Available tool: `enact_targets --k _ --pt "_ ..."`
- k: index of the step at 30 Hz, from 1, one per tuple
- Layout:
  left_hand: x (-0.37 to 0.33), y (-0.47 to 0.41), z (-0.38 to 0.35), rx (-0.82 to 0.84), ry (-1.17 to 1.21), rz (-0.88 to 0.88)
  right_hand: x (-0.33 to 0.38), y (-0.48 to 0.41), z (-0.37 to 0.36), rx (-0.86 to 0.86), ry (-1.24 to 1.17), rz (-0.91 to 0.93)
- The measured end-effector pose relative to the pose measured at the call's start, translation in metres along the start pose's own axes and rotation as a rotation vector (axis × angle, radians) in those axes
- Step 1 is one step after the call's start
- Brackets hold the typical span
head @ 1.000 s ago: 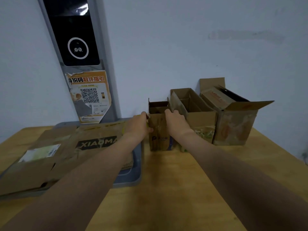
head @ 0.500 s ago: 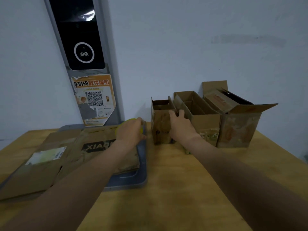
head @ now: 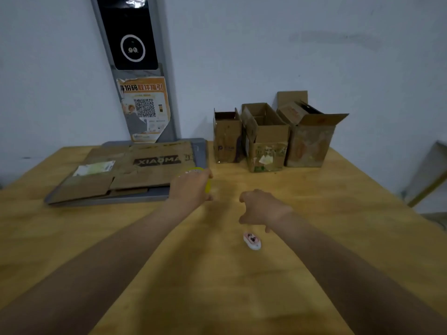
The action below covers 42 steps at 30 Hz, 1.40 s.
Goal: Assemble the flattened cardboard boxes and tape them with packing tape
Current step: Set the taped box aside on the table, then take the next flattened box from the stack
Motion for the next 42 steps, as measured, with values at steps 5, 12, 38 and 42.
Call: enact_targets --k 5,12,38,42 --pt "-0.016 0.04 -0.006 0.024 -0.028 0.017 -0.005 0.041 -0.044 0.059 -0.035 0.071" --pt "-0.016 0.06 -0.005 0.048 -0.08 0.048 -0.049 0.017 -0.057 -0.168 0.024 -0.055" --pt "0.207 -0.007 0.025 -0.049 -0.208 0.317 0.117 -0.149 0.022 -0.387 0.1 0.229" --pt "0.225 -0.027 0.024 0.022 -0.166 0.268 0.133 -0.174 0.022 -0.36 0.103 0.246"
Point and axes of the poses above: each hand's wrist, its own y-axis away from the middle knuckle, its own z-axis out of the back of the hand, x = y × z, the point moved 1 cm from there along -y, towards the middle knuckle, and after that the axes turned 13 degrees about y, right-handed, at the moved point
